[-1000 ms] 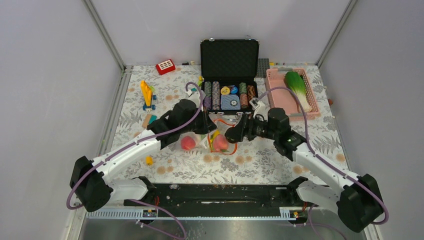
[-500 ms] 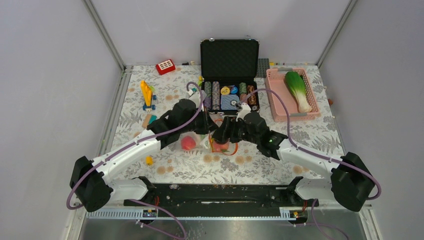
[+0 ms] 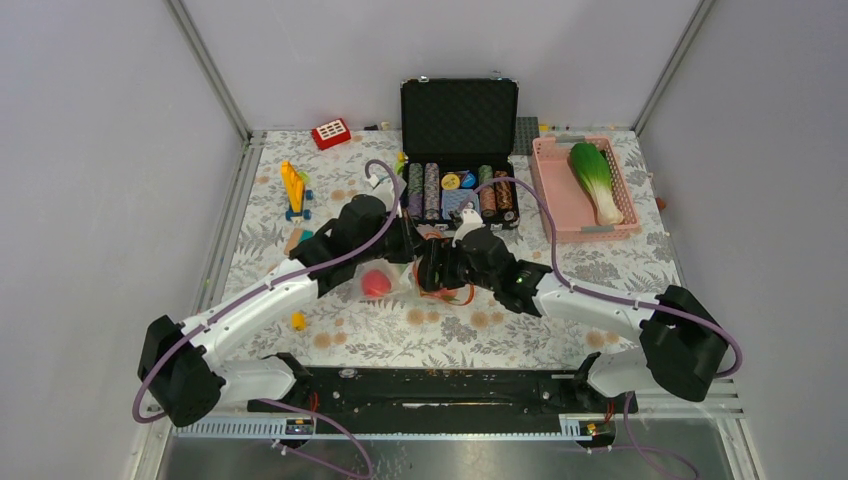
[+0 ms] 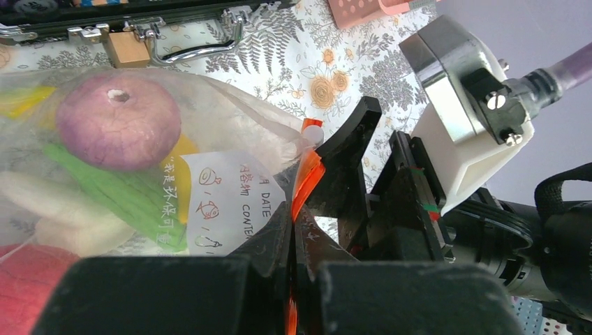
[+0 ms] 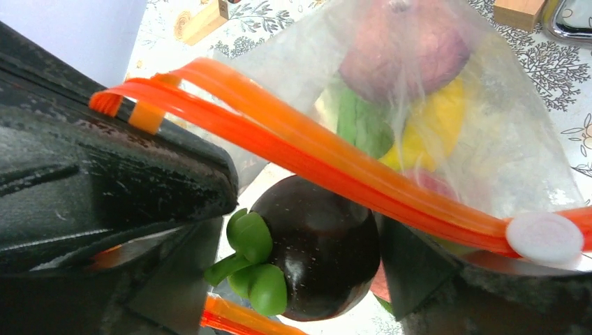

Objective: Place the food in the zip-top bag and seal the zipper
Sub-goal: Place the fake fruit in the zipper food storage bag.

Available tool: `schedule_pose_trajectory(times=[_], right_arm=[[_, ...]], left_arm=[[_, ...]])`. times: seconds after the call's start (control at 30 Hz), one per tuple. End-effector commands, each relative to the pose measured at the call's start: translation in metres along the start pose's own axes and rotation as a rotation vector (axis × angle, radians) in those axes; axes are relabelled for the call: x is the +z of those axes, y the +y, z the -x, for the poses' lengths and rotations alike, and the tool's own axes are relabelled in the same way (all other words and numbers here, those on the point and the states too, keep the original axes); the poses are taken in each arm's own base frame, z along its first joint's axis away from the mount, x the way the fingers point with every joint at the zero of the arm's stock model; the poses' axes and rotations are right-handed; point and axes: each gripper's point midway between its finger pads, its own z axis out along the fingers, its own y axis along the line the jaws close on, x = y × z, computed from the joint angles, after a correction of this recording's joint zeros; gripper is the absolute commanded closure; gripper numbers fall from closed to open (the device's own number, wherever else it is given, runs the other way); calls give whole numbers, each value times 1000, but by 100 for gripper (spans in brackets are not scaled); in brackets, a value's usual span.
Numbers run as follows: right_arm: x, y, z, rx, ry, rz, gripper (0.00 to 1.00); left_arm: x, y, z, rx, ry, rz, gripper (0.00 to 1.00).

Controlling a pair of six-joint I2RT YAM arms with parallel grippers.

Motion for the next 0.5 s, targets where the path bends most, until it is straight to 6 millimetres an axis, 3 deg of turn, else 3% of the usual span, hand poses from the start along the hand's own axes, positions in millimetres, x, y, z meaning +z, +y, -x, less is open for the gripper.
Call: schedule_pose_trajectory(times=[0.0, 0.07, 0.27, 0.47], right_arm=[[5, 25, 33, -29, -106, 37, 8], [4, 26, 33, -33, -108, 38, 1], [-3, 34, 36, -54, -114, 66, 0], [-18, 59, 40, -68, -120, 183, 0]], left_arm=[[-10, -37, 2, 4, -3, -149, 100], [-10, -37, 1, 3, -2, -147, 100], [-11, -35, 2, 4, -10, -141, 100], [-15, -34, 7, 4, -36, -123, 100]])
